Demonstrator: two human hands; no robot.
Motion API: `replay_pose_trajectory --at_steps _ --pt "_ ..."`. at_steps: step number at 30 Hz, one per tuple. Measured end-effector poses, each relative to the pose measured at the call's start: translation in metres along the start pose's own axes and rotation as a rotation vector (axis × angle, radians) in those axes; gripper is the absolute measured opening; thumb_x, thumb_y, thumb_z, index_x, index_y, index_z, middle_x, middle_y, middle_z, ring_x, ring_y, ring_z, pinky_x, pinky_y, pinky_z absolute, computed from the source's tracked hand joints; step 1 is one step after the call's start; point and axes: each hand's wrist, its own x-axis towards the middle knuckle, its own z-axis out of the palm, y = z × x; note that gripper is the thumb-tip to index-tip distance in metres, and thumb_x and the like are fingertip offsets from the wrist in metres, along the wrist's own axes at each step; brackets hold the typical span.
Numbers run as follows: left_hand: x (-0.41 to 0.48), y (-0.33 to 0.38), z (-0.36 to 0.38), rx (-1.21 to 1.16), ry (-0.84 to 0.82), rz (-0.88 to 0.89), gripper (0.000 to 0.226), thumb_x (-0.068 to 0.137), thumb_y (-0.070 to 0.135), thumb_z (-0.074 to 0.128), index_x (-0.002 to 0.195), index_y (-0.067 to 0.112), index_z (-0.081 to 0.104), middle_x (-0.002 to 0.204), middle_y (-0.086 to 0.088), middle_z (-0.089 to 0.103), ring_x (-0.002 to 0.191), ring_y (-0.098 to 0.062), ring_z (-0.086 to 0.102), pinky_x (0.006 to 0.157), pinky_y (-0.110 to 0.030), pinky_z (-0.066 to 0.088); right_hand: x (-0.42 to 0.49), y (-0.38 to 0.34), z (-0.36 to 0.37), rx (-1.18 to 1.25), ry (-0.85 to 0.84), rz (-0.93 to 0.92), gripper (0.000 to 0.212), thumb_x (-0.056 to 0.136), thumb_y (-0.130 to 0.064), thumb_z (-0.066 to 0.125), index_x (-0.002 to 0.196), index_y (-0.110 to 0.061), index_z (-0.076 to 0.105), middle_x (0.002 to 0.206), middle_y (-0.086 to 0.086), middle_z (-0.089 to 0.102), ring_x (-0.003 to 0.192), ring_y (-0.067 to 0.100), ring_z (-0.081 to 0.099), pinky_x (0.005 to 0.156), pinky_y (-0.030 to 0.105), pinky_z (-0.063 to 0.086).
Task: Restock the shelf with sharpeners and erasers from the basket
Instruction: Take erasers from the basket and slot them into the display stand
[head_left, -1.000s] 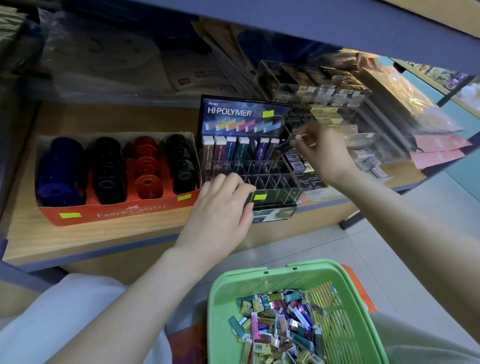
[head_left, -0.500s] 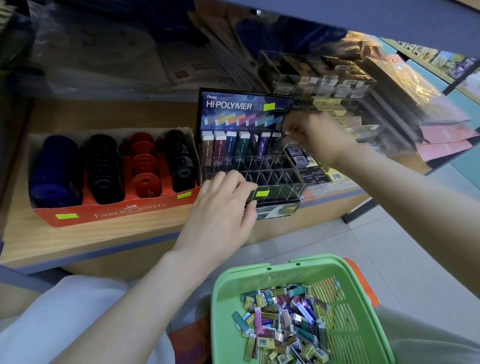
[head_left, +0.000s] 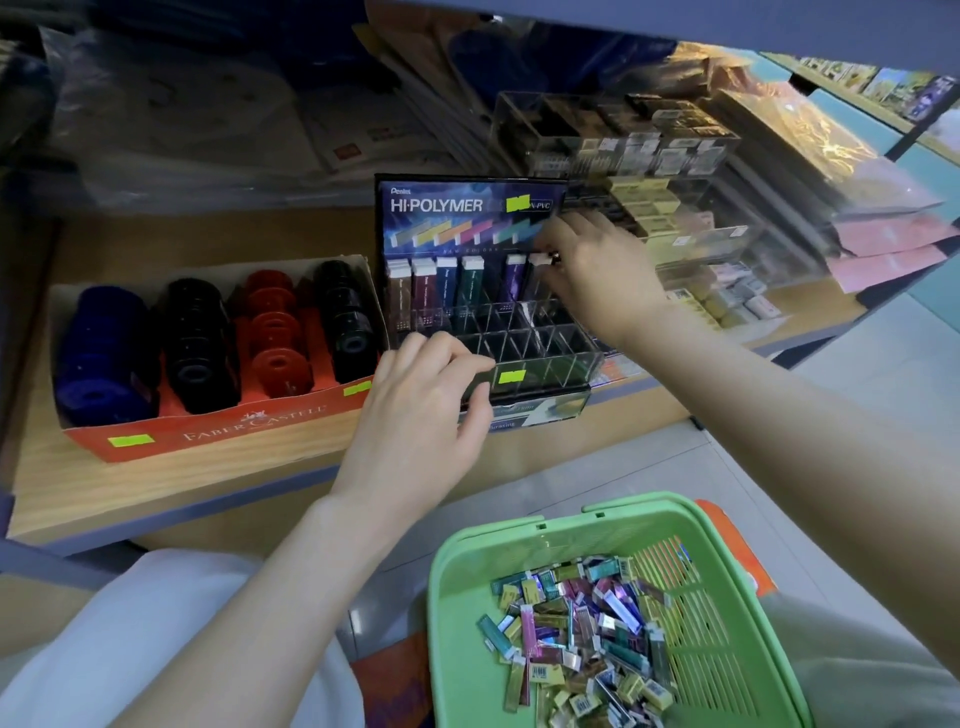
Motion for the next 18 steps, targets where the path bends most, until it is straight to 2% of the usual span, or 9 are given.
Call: replay_pose_trajectory --at_steps 4,6,8,10,12,15,17,18 --pt "-0.009 0.003 -0.002 0.048 0.042 0.106 0.026 0.089 0.018 0.047 0.102 0.009 0.066 0.094 -0.002 0.059 0.093 -0.018 0.046 0.082 -0.028 0.031 -0.046 -0.006 -0.014 -0.001 0.153 0.063 0.032 0.091 -0.027 0.049 0.109 -0.002 0.058 0.099 0.018 0.061 0.087 0.037 0.056 0.076 0.039 0.040" --pt "-0.019 0.009 0.000 0.054 0.058 0.200 0.020 0.087 0.013 0.051 0.099 0.007 0.067 0.092 -0.003 0.060 0.091 -0.019 0.048 0.082 -0.026 0.029 -0.082 -0.007 -0.018 0.055 0.173 0.074 0.034 0.091 -0.029 0.046 0.111 -0.003 0.054 0.106 0.018 0.059 0.092 0.036 0.054 0.079 0.038 0.039" --pt "-0.035 0.013 0.009 0.030 -0.007 0.269 0.020 0.087 0.014 0.052 0.097 0.007 0.068 0.090 -0.002 0.061 0.090 -0.018 0.050 0.082 -0.026 0.030 -0.127 -0.005 -0.014 0.095 0.135 0.072 0.030 0.091 -0.027 0.047 0.111 -0.005 0.053 0.107 0.016 0.058 0.093 0.033 0.053 0.077 0.040 0.041" --pt "-0.054 0.012 0.027 0.038 -0.171 0.301 0.023 0.087 0.019 0.049 0.098 0.010 0.067 0.089 0.001 0.060 0.089 -0.016 0.050 0.083 -0.026 0.033 -0.175 -0.003 -0.001 0.115 0.010 0.095 0.027 0.092 -0.027 0.045 0.109 -0.008 0.053 0.103 0.012 0.059 0.087 0.031 0.054 0.073 0.039 0.040" --pt "-0.070 0.006 0.049 0.086 -0.383 0.309 0.028 0.086 0.025 0.045 0.100 0.015 0.066 0.091 0.004 0.060 0.089 -0.014 0.052 0.084 -0.027 0.035 -0.223 -0.002 0.019 0.156 -0.176 0.160 0.026 0.093 -0.029 0.041 0.109 -0.011 0.052 0.102 0.008 0.058 0.087 0.028 0.056 0.074 0.036 0.041" --pt "-0.082 -0.003 0.081 0.140 -0.599 0.224 0.035 0.087 0.034 0.039 0.109 0.021 0.062 0.099 0.007 0.058 0.093 -0.011 0.053 0.087 -0.030 0.047 -0.286 -0.006 0.056 0.326 -0.532 0.368 0.034 0.096 -0.029 0.045 0.125 -0.011 0.049 0.117 0.005 0.055 0.108 0.022 0.053 0.094 0.030 0.041" --pt "-0.085 -0.006 0.100 0.140 -0.684 0.142 0.039 0.092 0.034 0.039 0.123 0.020 0.058 0.115 0.003 0.057 0.107 -0.013 0.053 0.096 -0.035 0.045 -0.320 -0.011 0.083 0.450 -0.735 0.513 0.047 0.096 -0.033 0.049 0.137 -0.012 0.037 0.130 0.003 0.048 0.118 0.019 0.046 0.102 0.027 0.035" --pt "-0.086 -0.007 0.110 0.130 -0.727 0.098 0.042 0.095 0.032 0.040 0.133 0.019 0.051 0.128 0.001 0.053 0.119 -0.015 0.048 0.104 -0.037 0.037 -0.334 -0.014 0.098 0.493 -0.819 0.568 0.052 0.095 -0.035 0.050 0.139 -0.013 0.033 0.134 0.005 0.045 0.120 0.020 0.044 0.103 0.029 0.035"
